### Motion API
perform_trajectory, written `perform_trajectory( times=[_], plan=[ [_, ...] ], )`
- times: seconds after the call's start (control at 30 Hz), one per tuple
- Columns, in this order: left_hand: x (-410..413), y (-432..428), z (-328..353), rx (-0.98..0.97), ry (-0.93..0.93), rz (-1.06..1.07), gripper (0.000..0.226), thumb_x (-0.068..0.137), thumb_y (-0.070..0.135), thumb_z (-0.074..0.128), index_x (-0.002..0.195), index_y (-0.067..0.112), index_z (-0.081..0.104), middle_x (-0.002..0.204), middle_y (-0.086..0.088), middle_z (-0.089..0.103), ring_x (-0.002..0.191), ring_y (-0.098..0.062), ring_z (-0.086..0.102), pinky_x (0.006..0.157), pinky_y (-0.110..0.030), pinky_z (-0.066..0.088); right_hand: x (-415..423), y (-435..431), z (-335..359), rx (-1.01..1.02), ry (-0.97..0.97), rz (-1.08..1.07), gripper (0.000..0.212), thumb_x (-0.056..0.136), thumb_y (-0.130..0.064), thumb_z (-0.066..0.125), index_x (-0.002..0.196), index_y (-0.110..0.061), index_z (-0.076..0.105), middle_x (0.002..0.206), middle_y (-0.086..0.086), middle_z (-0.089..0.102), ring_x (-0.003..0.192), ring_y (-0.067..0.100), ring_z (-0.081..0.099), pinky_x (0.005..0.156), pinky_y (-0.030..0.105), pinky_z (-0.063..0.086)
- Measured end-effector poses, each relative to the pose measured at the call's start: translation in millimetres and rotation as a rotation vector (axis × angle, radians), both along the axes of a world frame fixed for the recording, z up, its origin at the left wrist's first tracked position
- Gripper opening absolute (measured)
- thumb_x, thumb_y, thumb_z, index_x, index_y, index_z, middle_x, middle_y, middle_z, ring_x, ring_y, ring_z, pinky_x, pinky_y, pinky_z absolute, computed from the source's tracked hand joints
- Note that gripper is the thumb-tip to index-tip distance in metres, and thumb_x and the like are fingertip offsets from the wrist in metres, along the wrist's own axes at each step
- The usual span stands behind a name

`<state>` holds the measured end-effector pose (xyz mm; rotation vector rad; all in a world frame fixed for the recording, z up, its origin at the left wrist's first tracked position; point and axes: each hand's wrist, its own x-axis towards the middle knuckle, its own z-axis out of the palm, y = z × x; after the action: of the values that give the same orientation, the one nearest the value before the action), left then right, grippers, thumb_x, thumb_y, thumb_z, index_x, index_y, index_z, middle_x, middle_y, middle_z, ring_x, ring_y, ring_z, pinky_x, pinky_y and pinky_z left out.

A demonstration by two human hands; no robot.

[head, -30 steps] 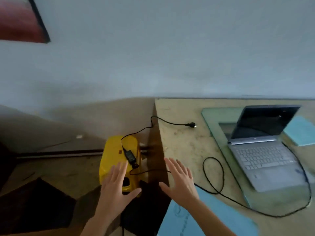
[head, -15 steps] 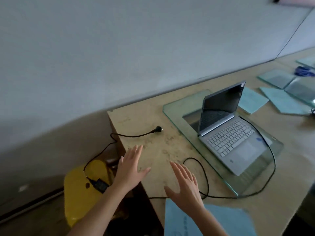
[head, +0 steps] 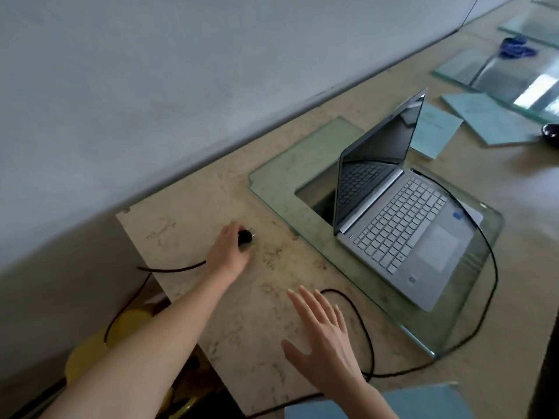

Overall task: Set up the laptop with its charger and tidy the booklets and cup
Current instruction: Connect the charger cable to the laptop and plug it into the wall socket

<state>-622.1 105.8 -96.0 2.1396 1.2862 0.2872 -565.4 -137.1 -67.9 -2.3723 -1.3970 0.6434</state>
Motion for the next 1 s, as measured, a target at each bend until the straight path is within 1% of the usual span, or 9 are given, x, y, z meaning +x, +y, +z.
perform_trajectory(
  times=[0.17, 0.27, 0.37, 0.47, 0.57, 0.67, 0.77, 0.83, 1.0],
  plan=[
    [-8, 6, -9, -0.028, -0.178, 0.087, 0.023, 0.077, 0.03, 0.072, 0.093, 0.019, 0.06, 0.094, 0.001, 0.069, 0.086, -0.02, 0.065, 0.071, -0.031, 0.051, 0, 7, 7, -0.002, -0.003, -0.054, 0.077, 0.078, -0.059, 0.04, 0.144, -0.051, 0.0, 0.156, -0.023, 0.002, 0.145, 0.006, -0.009, 0.12, 0.041, 0.004],
    [-30, 6, 3, -0.041, -0.351, 0.047, 0.02, 0.074, 0.024, 0.077, 0.085, 0.017, 0.062, 0.081, 0.005, 0.068, 0.077, -0.01, 0.063, 0.064, -0.017, 0.046, -12, 22, 14, 0.025, -0.001, -0.061, 0.074, 0.08, -0.058, 0.042, 0.144, -0.049, 0.005, 0.157, -0.021, 0.007, 0.146, 0.005, -0.004, 0.12, 0.036, 0.007],
    [-72, 14, 20, -0.048, -0.465, 0.035, 0.019, 0.071, 0.02, 0.079, 0.078, 0.017, 0.062, 0.078, 0.016, 0.065, 0.073, 0.001, 0.063, 0.062, -0.004, 0.045, -36, 48, 23, 0.047, -0.001, -0.01, 0.072, 0.082, -0.055, 0.043, 0.144, -0.048, 0.008, 0.156, -0.02, 0.012, 0.146, 0.005, 0.001, 0.119, 0.038, 0.013],
    [-128, 31, 36, -0.047, -0.543, 0.081, 0.018, 0.072, 0.019, 0.079, 0.076, 0.012, 0.062, 0.076, 0.008, 0.068, 0.068, -0.003, 0.065, 0.058, -0.008, 0.047, -68, 85, 34, 0.079, -0.007, 0.059, 0.071, 0.082, -0.053, 0.044, 0.144, -0.047, 0.009, 0.156, -0.019, 0.015, 0.145, 0.006, 0.005, 0.119, 0.038, 0.015],
    [-195, 53, 50, -0.047, -0.588, 0.152, 0.021, 0.076, 0.026, 0.073, 0.074, 0.014, 0.057, 0.068, -0.001, 0.065, 0.051, -0.01, 0.061, 0.051, -0.016, 0.048, -105, 123, 44, 0.1, -0.017, 0.149, 0.07, 0.083, -0.052, 0.044, 0.145, -0.046, 0.011, 0.155, -0.019, 0.017, 0.145, 0.007, 0.009, 0.119, 0.034, 0.015],
    [-264, 71, 61, -0.133, -0.713, 0.264, 0.029, 0.075, 0.036, 0.074, 0.071, 0.018, 0.052, 0.056, 0.0, 0.06, 0.048, -0.006, 0.055, 0.051, -0.017, 0.045, -149, 159, 53, 0.125, -0.013, 0.242, 0.069, 0.083, -0.051, 0.043, 0.145, -0.043, 0.015, 0.154, -0.018, 0.02, 0.143, 0.006, 0.013, 0.118, 0.035, 0.02],
    [-330, 78, 71, -0.223, -0.849, 0.407, 0.018, 0.081, 0.016, 0.068, 0.072, 0.013, 0.053, 0.05, -0.001, 0.059, 0.046, -0.004, 0.053, 0.052, -0.013, 0.044, -196, 193, 59, 0.145, 0.002, 0.351, 0.068, 0.085, -0.045, 0.048, 0.145, -0.042, 0.017, 0.154, -0.019, 0.019, 0.142, 0.004, 0.013, 0.117, 0.034, 0.021],
    [-370, 75, 80, -0.25, -0.892, 0.519, 0.014, 0.087, 0.01, 0.061, 0.075, 0.013, 0.055, 0.052, 0.0, 0.059, 0.046, -0.003, 0.054, 0.052, -0.013, 0.043, -229, 214, 61, 0.147, -0.006, 0.433, 0.071, 0.085, -0.042, 0.05, 0.146, -0.043, 0.015, 0.154, -0.019, 0.018, 0.144, 0.004, 0.009, 0.119, 0.034, 0.018],
    [-465, 64, 73, -0.299, -0.845, 0.79, 0.021, 0.095, 0.022, 0.048, 0.076, 0.014, 0.052, 0.06, -0.007, 0.059, 0.044, -0.008, 0.049, 0.047, -0.02, 0.036, -312, 259, 62, 0.136, -0.003, 0.637, 0.071, 0.086, -0.042, 0.05, 0.147, -0.04, 0.013, 0.156, -0.017, 0.015, 0.145, 0.006, 0.003, 0.118, 0.031, 0.008]
  ],
)
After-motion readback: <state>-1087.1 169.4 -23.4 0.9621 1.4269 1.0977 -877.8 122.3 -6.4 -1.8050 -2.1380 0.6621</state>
